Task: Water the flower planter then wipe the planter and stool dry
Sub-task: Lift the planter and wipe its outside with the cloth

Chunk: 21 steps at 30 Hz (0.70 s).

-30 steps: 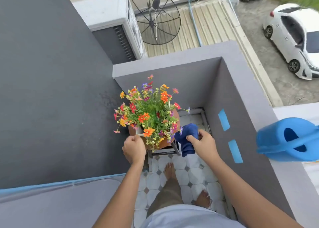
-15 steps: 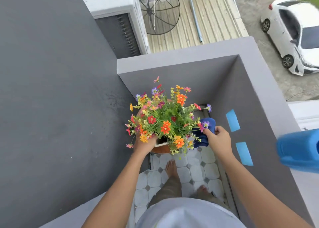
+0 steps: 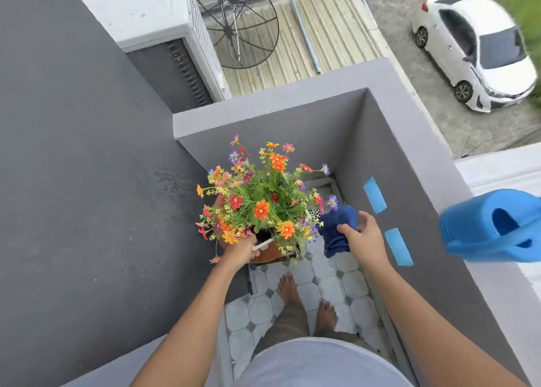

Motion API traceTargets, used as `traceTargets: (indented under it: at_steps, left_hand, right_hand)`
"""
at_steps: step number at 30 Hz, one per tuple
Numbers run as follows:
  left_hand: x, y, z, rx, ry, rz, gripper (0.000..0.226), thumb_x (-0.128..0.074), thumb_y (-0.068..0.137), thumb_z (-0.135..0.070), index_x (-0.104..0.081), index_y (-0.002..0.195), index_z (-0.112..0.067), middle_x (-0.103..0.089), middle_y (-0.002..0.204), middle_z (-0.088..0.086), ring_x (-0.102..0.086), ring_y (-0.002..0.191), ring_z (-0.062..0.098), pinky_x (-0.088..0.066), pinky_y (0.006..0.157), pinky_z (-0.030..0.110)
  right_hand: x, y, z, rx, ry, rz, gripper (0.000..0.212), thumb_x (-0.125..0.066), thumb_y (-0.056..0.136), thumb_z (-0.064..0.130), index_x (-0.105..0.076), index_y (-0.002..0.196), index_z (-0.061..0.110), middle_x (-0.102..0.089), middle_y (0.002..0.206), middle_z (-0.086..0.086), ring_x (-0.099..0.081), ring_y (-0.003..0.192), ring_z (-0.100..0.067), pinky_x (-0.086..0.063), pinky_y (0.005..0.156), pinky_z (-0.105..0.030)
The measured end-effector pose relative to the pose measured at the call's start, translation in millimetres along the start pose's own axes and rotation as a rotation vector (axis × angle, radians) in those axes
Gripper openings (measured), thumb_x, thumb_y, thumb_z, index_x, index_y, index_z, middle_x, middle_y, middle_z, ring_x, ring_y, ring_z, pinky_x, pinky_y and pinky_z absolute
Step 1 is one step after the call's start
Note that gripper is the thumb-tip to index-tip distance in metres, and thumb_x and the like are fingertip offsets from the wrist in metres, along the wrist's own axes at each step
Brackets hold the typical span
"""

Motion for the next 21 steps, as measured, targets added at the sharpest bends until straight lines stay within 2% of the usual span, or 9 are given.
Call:
traceTargets:
  at_steps: [1,3,6,8,11,14,17,19,21]
  left_hand:
    - [3.3,-6.9,-6.7,-0.023,-0.037,-0.061,0.026,-0.043,0.097,-0.019,-0.056,0.076,-0.010,-0.056,0.068,0.005,-0.051,0.057,0.016,-0.047,0.058,0.028]
    - [6.7,-17.8,-19.1,-0.098,-0.042,-0.171,0.030,-0.046,0.096,-0.015,-0.048,0.067,-0.010,-0.053,0.061,0.006,-0.053,0.054,0.019,-0.053,0.063,0.033]
    - [1.6,-31.5,-33.8,-0.182,-0.021,-0.190,0.031,-0.049,0.091,-0.011,-0.050,0.060,-0.008,-0.055,0.055,0.013,-0.047,0.045,0.020,-0.043,0.054,0.029]
    - [1.7,-46.9,-43.2,-0.213,-0.028,-0.221,0.033,-0.051,0.083,-0.009,-0.050,0.051,-0.009,-0.058,0.050,0.013,-0.045,0.040,0.020,-0.037,0.052,0.029]
    - [0.4,-81.5,-71.5,-0.277,-0.077,-0.246,0.030,-0.050,0.085,-0.009,-0.048,0.055,-0.010,-0.056,0.051,0.013,-0.048,0.039,0.022,-0.043,0.050,0.030]
    - [-7.2,-113.1,-97.4,-0.347,-0.212,-0.149,0.030,-0.042,0.087,-0.007,-0.050,0.060,0.002,-0.049,0.040,0.011,-0.028,0.023,0.011,-0.022,0.035,0.015]
    - [-13.0,-147.1,-125.2,-0.388,-0.270,-0.075,0.032,-0.039,0.092,-0.012,-0.057,0.071,0.004,-0.050,0.048,0.011,-0.022,0.027,0.010,-0.012,0.039,0.021]
    - [-18.2,-167.0,-150.9,-0.437,-0.254,-0.059,0.036,-0.039,0.092,-0.015,-0.056,0.064,0.000,-0.047,0.042,0.005,-0.020,0.028,0.011,-0.012,0.043,0.026]
    - [-24.6,-182.0,-175.3,-0.473,-0.243,-0.078,0.039,-0.040,0.091,-0.018,-0.052,0.058,-0.003,-0.046,0.041,0.004,-0.021,0.026,0.011,-0.013,0.039,0.022]
  right_hand:
    - [2.7,-3.4,2.7,0.022,0.015,0.008,0.047,-0.066,0.091,0.018,-0.052,0.136,0.018,-0.067,0.116,-0.008,-0.065,0.101,-0.027,-0.051,0.080,-0.036]
    - [10.5,-11.1,8.2,0.068,0.035,0.022,0.030,-0.061,0.093,0.012,-0.062,0.121,0.024,-0.073,0.109,-0.009,-0.068,0.099,-0.029,-0.053,0.080,-0.038]
    - [22.1,-21.6,14.0,0.113,0.094,0.028,0.034,-0.054,0.094,0.010,-0.066,0.121,0.028,-0.075,0.103,-0.002,-0.070,0.099,-0.023,-0.056,0.085,-0.039]
    - [31.4,-28.2,18.5,0.144,0.173,0.030,0.035,-0.051,0.096,0.008,-0.066,0.122,0.027,-0.075,0.103,0.002,-0.070,0.099,-0.017,-0.056,0.081,-0.029]
    - [45.7,-38.4,29.7,0.212,0.259,0.017,0.034,-0.048,0.100,0.007,-0.063,0.123,0.027,-0.072,0.104,0.007,-0.069,0.095,-0.003,-0.050,0.065,-0.009]
    - [57.8,-52.3,49.3,0.319,0.264,-0.012,0.037,-0.048,0.100,0.004,-0.061,0.128,0.025,-0.070,0.102,0.009,-0.068,0.094,0.000,-0.048,0.064,-0.004]
    - [74.4,-74.2,89.0,0.458,0.273,-0.098,0.028,-0.050,0.101,0.004,-0.060,0.125,0.015,-0.061,0.093,0.006,-0.062,0.080,0.013,-0.043,0.062,0.001]
    - [77.0,-85.5,124.4,0.580,0.233,-0.152,0.042,-0.057,0.101,0.015,-0.054,0.143,0.017,-0.059,0.107,-0.002,-0.060,0.093,0.001,-0.040,0.072,-0.001]
    - [70.3,-97.7,156.5,0.697,0.193,-0.167,0.047,-0.062,0.098,0.015,-0.054,0.144,0.019,-0.058,0.110,-0.002,-0.059,0.099,-0.013,-0.039,0.077,-0.006]
Point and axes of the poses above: each hand's wrist, its own y-axis towards the middle knuckle, its own x-axis out of the back of the hand, z = x × y, the point moved 9 cm from there along y, towards the middle knuckle
